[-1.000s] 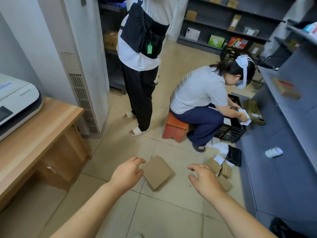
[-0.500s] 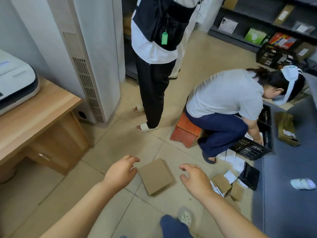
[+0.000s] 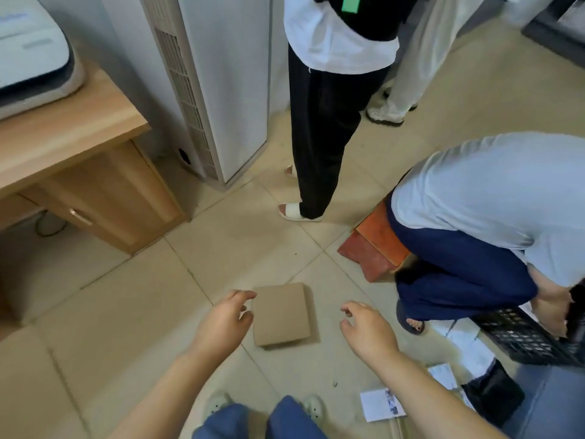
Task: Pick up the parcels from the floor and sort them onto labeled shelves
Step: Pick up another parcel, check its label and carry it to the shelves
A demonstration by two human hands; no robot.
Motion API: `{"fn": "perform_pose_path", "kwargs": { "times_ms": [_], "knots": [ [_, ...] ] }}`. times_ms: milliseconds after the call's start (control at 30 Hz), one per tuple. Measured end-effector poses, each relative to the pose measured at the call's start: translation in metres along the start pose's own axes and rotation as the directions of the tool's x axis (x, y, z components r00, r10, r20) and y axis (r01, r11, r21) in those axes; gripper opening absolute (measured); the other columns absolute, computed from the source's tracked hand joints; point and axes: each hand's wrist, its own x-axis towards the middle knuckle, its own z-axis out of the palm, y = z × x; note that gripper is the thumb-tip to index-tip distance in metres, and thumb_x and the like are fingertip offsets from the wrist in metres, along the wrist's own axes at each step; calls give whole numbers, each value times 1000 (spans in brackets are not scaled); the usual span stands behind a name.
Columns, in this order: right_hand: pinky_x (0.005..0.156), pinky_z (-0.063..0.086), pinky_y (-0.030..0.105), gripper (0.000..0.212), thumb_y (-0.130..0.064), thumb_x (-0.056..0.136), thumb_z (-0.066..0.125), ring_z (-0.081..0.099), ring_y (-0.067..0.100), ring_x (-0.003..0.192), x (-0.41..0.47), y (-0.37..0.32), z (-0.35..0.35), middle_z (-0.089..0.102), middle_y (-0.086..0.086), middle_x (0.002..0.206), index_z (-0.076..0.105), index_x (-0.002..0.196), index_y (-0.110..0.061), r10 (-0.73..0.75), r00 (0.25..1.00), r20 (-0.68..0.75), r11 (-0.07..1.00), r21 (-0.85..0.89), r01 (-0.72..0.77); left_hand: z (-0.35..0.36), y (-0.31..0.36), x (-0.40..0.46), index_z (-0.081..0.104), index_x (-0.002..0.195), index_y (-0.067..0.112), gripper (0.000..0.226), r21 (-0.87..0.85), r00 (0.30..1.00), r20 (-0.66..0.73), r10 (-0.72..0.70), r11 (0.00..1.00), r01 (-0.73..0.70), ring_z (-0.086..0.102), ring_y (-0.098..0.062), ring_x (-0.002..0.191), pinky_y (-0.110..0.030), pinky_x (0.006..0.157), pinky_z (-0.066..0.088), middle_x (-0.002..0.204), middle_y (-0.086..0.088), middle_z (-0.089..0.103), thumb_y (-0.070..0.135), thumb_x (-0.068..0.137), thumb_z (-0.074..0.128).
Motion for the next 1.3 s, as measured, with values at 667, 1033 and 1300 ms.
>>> {"fn": "perform_pose_path", "kwargs": {
  "times_ms": [667,1033,1300],
  "knots": [
    [90,44,32,39,-17,87,49,52,25,117,237,115,317,55,9,129,52,126,-17,125,964,234,990,34,-136,271,-230,175,51,125,24,40,-197,939,87,-334,918,344,57,-17,102,-31,88,45,122,-1,54,14,86,49],
    [98,41,39,52,-18,83,53,43,35,124,327,172,441,41,18,136,37,132,-7,256,934,249,957,69,-281,393,-324,257,14,145,18,68,-107,856,285,-431,873,475,47,-30,122,-36,95,41,141,-11,39,18,86,47],
    [87,48,33,55,-13,80,61,59,27,102,341,170,469,60,9,117,39,131,-14,325,841,432,705,482,-520,401,-332,270,45,111,18,40,-369,809,370,-458,726,580,55,-26,104,-43,92,48,111,-5,58,5,74,53]
  ]
}}
